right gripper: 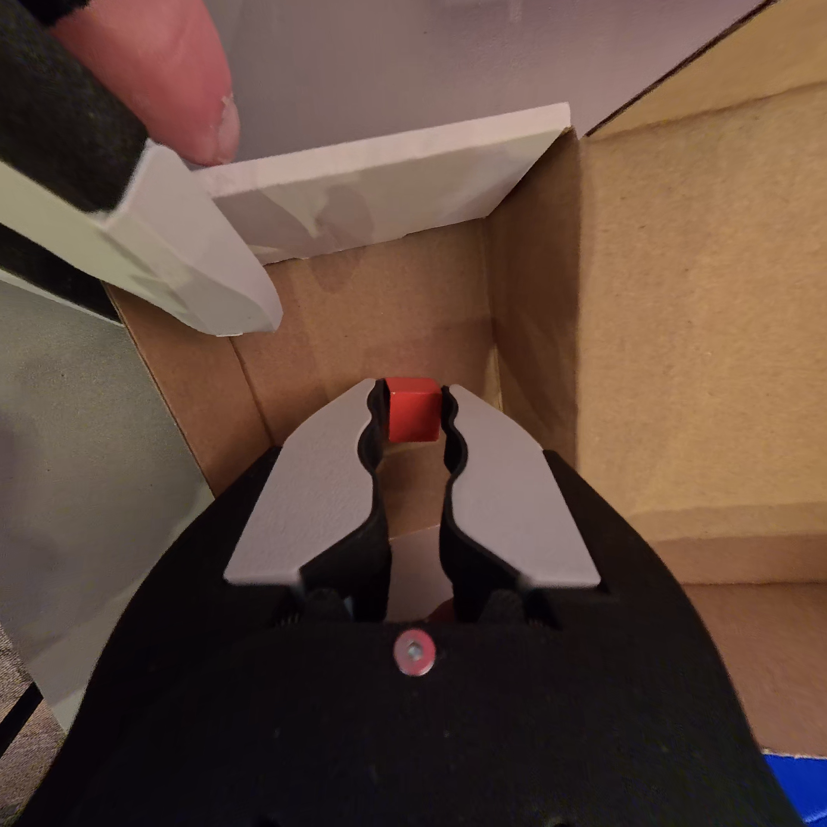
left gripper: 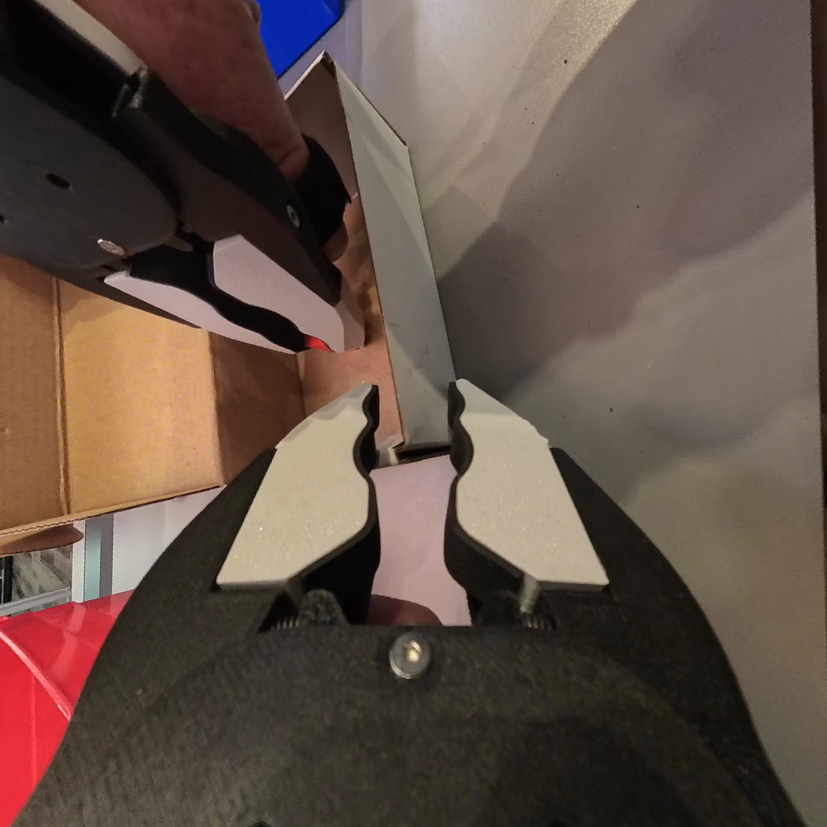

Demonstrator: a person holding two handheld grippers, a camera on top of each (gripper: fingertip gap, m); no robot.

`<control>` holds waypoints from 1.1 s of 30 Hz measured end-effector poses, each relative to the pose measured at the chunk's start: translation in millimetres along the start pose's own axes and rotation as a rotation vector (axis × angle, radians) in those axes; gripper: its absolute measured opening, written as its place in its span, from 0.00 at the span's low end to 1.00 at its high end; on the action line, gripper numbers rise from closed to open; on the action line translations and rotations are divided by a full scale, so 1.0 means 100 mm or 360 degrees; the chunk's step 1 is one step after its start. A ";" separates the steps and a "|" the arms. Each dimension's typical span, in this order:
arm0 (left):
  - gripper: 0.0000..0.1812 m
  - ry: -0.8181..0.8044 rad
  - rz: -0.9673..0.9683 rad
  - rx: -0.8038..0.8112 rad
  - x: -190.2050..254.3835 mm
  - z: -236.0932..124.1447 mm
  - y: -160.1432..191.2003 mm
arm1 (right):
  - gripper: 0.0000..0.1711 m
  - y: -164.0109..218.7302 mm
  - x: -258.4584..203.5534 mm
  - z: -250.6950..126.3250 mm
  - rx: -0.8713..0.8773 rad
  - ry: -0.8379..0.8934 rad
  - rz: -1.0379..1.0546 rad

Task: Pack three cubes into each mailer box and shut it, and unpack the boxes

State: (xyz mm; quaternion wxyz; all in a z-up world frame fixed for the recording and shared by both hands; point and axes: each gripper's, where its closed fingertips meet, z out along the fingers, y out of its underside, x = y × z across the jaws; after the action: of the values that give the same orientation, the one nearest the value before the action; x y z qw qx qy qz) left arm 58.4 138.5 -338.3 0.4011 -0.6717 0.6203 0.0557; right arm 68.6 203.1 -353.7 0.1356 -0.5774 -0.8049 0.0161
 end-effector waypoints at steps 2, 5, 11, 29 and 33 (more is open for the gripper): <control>0.16 0.0000 0.0000 0.0001 0.00 0.00 0.00 | 0.13 0.00 0.00 0.00 0.0003 -0.0002 0.0000; 0.16 -0.0001 -0.0001 0.0001 0.00 0.00 0.00 | 0.13 0.00 0.00 -0.01 0.0009 -0.0004 -0.0001; 0.16 0.0000 -0.0001 0.0001 0.00 0.00 0.00 | 0.13 0.00 0.00 -0.01 0.0013 -0.0006 0.0002; 0.16 -0.0001 0.0000 0.0000 0.00 0.00 0.00 | 0.13 0.00 -0.01 -0.01 0.0015 -0.0007 0.0000; 0.16 -0.0001 0.0000 0.0000 0.00 0.00 0.00 | 0.13 0.00 -0.01 -0.01 0.0015 -0.0008 0.0000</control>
State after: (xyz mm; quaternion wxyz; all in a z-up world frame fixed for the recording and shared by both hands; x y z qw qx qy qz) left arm 58.5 138.9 -338.2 0.4014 -0.6716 0.6202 0.0560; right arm 69.2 202.2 -353.0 0.1363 -0.5768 -0.8052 0.0215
